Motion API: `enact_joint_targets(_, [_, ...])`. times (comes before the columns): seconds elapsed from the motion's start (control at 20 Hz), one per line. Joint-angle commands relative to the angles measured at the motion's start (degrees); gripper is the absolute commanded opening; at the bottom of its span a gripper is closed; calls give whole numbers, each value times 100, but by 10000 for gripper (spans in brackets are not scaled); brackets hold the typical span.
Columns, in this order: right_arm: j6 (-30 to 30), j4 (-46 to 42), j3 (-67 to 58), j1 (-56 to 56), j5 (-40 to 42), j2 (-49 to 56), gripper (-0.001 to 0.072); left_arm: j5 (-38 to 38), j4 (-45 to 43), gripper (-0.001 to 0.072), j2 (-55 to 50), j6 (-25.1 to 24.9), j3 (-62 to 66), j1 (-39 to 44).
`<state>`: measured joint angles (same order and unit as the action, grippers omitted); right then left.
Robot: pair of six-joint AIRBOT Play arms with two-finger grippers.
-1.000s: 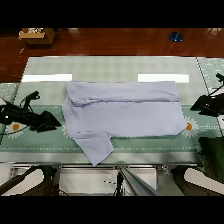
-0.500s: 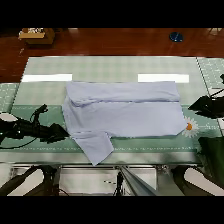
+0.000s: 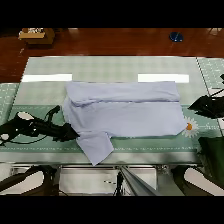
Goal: Fold the shirts.
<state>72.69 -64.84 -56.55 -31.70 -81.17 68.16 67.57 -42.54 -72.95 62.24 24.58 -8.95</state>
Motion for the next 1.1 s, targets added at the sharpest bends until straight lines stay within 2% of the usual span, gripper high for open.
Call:
enact_joint_targets(0.0, [26, -57, 0, -2, -7, -4, 542, -201, 225, 30, -302, -7, 0, 214])
enact_joint_targets(0.2, [166, -1248, 2, -55, -2, -4, 547, -197, 205, 21, -295, -7, 0, 205])
enact_joint_targets(0.5, [155, -446, 511, -1224, -37, 0, 549, -127, 208, 21, -284, -33, 0, 208])
enact_joint_targets(0.8, [50, 9, 1377, -1204, 752, 2, 549, -94, 210, 21, -284, -155, 0, 208])
enact_joint_targets(1.05, [-37, 389, 1967, -1204, 918, 0, 531, -114, 210, 21, -284, -208, 2, 208])
